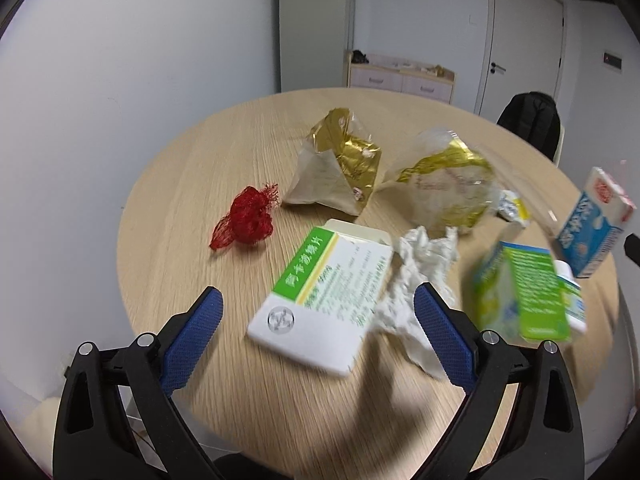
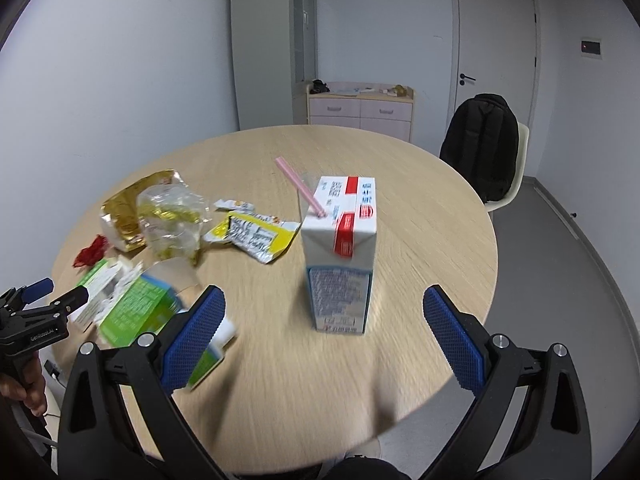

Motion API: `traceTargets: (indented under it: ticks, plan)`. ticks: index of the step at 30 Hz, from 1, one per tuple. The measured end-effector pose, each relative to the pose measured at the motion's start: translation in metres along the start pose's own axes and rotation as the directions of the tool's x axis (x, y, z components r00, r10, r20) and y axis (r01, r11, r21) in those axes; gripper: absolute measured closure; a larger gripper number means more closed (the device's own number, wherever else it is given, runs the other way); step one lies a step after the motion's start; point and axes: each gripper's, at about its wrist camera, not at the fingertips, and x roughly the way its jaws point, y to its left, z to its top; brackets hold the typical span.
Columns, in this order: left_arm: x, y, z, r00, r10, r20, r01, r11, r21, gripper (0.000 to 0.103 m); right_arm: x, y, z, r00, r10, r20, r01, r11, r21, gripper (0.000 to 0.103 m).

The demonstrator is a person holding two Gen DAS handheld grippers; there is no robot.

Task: Collect trash
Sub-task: 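Grasp the white-green medicine box with left tool while right tool grasps the milk carton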

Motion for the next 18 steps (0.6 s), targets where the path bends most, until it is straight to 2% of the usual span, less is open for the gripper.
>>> traceTargets:
  ticks: [6,11,14,16,18]
  plan:
    - [0.032,0.001,0.012,0.999,-0.005,-0.049,0.006,1.000,0.017,0.016,0.029,-0.001,0.014,0.999,-0.015,-0.030,0.016,1.000,0.005,0.008]
    - [0.048,-0.001,0.018,0.997,-0.008,-0.073,0.011,0.999,0.042,0.020,0.054,0.000,0.021,0.998,-0.016,-0.061,0.016,1.000,0.012,0.014]
    - [0.058,-0.003,0.022,0.995,-0.028,-0.094,0.032,0.998,0.048,0.029,0.065,-0.001,0.022,0.997,-0.011,-0.078,0.012,1.000,0.022,0.023]
    - [0.060,-0.004,0.024,0.995,-0.033,-0.094,0.037,0.998,0.049,0.036,0.068,-0.001,0.023,0.997,-0.007,-0.083,0.009,1.000,0.024,0.035]
    - [0.064,-0.006,0.025,0.995,-0.027,-0.099,0.033,0.998,0.059,0.038,0.072,-0.001,0.023,0.996,-0.008,-0.089,0.010,1.000,0.021,0.044]
